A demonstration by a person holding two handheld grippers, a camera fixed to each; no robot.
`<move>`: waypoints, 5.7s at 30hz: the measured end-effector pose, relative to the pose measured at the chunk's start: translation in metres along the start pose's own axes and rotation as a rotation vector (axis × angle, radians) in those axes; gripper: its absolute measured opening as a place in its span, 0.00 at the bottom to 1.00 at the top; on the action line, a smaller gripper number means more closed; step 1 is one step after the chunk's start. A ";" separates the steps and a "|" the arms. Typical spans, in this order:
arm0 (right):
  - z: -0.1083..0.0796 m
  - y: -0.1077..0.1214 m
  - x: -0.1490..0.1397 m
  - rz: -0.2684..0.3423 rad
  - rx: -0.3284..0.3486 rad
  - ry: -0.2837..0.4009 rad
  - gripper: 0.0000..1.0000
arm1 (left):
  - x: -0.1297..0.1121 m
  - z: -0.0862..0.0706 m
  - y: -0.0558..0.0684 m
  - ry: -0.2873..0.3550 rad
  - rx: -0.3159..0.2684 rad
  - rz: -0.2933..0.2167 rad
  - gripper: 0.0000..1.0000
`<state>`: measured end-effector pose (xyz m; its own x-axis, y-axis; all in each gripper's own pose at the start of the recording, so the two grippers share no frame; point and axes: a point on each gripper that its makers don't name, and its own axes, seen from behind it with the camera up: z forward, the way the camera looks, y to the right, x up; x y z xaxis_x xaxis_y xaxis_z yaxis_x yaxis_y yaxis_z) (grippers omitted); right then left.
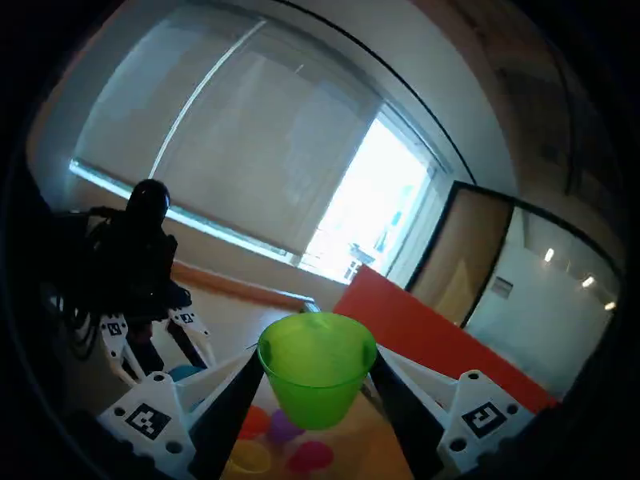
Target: Pour water
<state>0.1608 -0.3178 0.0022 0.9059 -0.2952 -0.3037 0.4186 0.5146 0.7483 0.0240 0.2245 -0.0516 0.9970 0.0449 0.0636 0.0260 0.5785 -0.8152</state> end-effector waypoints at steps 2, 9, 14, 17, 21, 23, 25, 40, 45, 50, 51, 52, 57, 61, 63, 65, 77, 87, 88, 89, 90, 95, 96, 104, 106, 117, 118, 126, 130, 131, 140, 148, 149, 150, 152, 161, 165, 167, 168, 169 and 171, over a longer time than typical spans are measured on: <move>0.000 -0.001 -0.004 0.075 0.011 -0.007 0.91 | 0.000 -0.001 0.000 -0.002 0.001 0.002 0.87; -0.002 -0.004 -0.010 0.267 0.051 -0.004 0.91 | -0.003 -0.002 0.000 -0.016 0.003 0.008 0.87; -0.004 -0.001 -0.015 0.317 0.050 -0.013 0.91 | -0.007 -0.003 -0.001 -0.038 0.006 0.019 0.87; -0.006 -0.001 -0.021 0.329 0.056 -0.029 0.91 | -0.010 -0.003 -0.002 -0.053 0.006 0.027 0.87; -0.009 -0.005 -0.034 0.351 0.064 -0.063 0.91 | -0.016 -0.003 -0.004 -0.080 0.009 0.037 0.87; -0.010 -0.006 -0.042 0.363 0.069 -0.083 0.91 | -0.020 -0.003 -0.005 -0.099 0.012 0.041 0.87; -0.012 -0.007 -0.050 0.371 0.069 -0.101 0.91 | -0.026 -0.002 -0.007 -0.121 0.013 0.043 0.87; -0.028 -0.014 -0.102 0.381 0.102 -0.223 0.91 | -0.066 0.001 -0.016 -0.287 0.025 0.082 0.87; -0.034 -0.017 -0.125 0.378 0.115 -0.269 0.91 | -0.079 0.000 -0.019 -0.338 0.030 0.089 0.88; -0.037 -0.021 -0.143 0.376 0.127 -0.306 0.91 | -0.094 -0.001 -0.023 -0.386 0.034 0.092 0.87; -0.037 -0.021 -0.147 0.378 0.129 -0.313 0.91 | -0.096 -0.001 -0.023 -0.396 0.033 0.093 0.87; -0.038 -0.022 -0.151 0.379 0.130 -0.321 0.91 | -0.099 -0.002 -0.023 -0.406 0.031 0.094 0.87; -0.037 -0.024 -0.173 0.372 0.131 -0.364 0.91 | -0.110 -0.001 -0.022 -0.441 0.019 0.100 0.88; -0.037 -0.027 -0.188 0.362 0.138 -0.391 0.91 | -0.118 0.000 -0.023 -0.459 0.014 0.100 0.88; -0.038 -0.030 -0.195 0.363 0.143 -0.404 0.91 | -0.123 0.000 -0.025 -0.470 0.013 0.099 0.88; -0.038 -0.031 -0.202 0.365 0.147 -0.414 0.91 | -0.129 0.000 -0.026 -0.484 0.012 0.096 0.88; -0.039 -0.037 -0.234 0.388 0.158 -0.457 0.91 | -0.157 0.005 -0.032 -0.548 -0.006 0.084 0.87; -0.038 -0.040 -0.248 0.401 0.165 -0.472 0.91 | -0.170 0.010 -0.038 -0.558 -0.006 0.055 0.88; -0.038 -0.040 -0.249 0.401 0.165 -0.473 0.91 | -0.171 0.010 -0.038 -0.557 -0.006 0.052 0.87; -0.037 -0.041 -0.250 0.402 0.166 -0.474 0.91 | -0.172 0.011 -0.039 -0.557 -0.006 0.050 0.88; -0.037 -0.041 -0.250 0.403 0.166 -0.474 0.91 | -0.174 0.011 -0.039 -0.558 -0.006 0.048 0.88; -0.035 -0.042 -0.252 0.401 0.166 -0.477 0.91 | -0.180 0.014 -0.040 -0.560 -0.007 0.039 0.88; -0.035 -0.043 -0.253 0.401 0.166 -0.478 0.91 | -0.180 0.014 -0.039 -0.559 -0.008 0.038 0.87; -0.034 -0.043 -0.256 0.406 0.164 -0.484 0.91 | -0.183 0.014 -0.039 -0.552 -0.012 0.031 0.88; -0.033 -0.044 -0.257 0.407 0.164 -0.486 0.91 | -0.183 0.013 -0.039 -0.551 -0.012 0.029 0.87; -0.034 -0.055 -0.270 0.416 0.174 -0.514 0.91 | -0.186 0.009 -0.040 -0.542 -0.009 0.023 0.88; -0.034 -0.056 -0.272 0.418 0.175 -0.516 0.91 | -0.186 0.008 -0.040 -0.541 -0.010 0.023 0.88; -0.032 -0.060 -0.281 0.420 0.174 -0.531 0.91 | -0.187 0.007 -0.041 -0.546 -0.010 0.001 0.95; -0.032 -0.061 -0.285 0.421 0.177 -0.535 0.91 | -0.186 0.006 -0.043 -0.545 -0.004 -0.018 0.98; -0.033 -0.062 -0.286 0.421 0.178 -0.538 0.91 | -0.186 0.006 -0.043 -0.545 -0.004 -0.023 0.98; -0.030 -0.067 -0.299 0.429 0.177 -0.549 0.91 | -0.189 -0.004 -0.044 -0.560 0.008 -0.011 0.98; -0.028 -0.070 -0.312 0.432 0.175 -0.562 0.91 | -0.187 -0.014 -0.041 -0.556 0.018 -0.029 0.98; -0.028 -0.071 -0.313 0.431 0.175 -0.563 0.91 | -0.186 -0.015 -0.041 -0.554 0.020 -0.029 0.98; -0.028 -0.071 -0.314 0.430 0.175 -0.564 0.91 | -0.185 -0.016 -0.041 -0.551 0.022 -0.029 0.98; -0.027 -0.071 -0.315 0.430 0.175 -0.565 0.91 | -0.182 -0.018 -0.041 -0.546 0.026 -0.028 0.98; -0.029 -0.073 -0.320 0.415 0.172 -0.553 0.91 | -0.179 -0.025 -0.037 -0.536 0.027 -0.039 0.98; -0.032 -0.073 -0.321 0.406 0.167 -0.549 0.91 | -0.177 -0.026 -0.036 -0.531 0.027 -0.043 0.98; -0.034 -0.073 -0.321 0.403 0.165 -0.549 0.91 | -0.177 -0.027 -0.035 -0.532 0.029 -0.046 0.98; -0.036 -0.074 -0.321 0.401 0.165 -0.549 0.91 | -0.177 -0.028 -0.035 -0.533 0.029 -0.045 0.98; -0.037 -0.074 -0.321 0.400 0.164 -0.551 0.91 | -0.178 -0.028 -0.035 -0.534 0.030 -0.043 0.98; -0.039 -0.074 -0.322 0.397 0.164 -0.553 0.91 | -0.178 -0.029 -0.034 -0.537 0.030 -0.040 0.98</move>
<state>-0.1591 -0.2297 0.0211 0.8042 -0.4989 0.3230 0.0087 0.5532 0.8330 -0.1518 0.1731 -0.0521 0.8174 0.4275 0.3862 0.0533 0.6113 -0.7896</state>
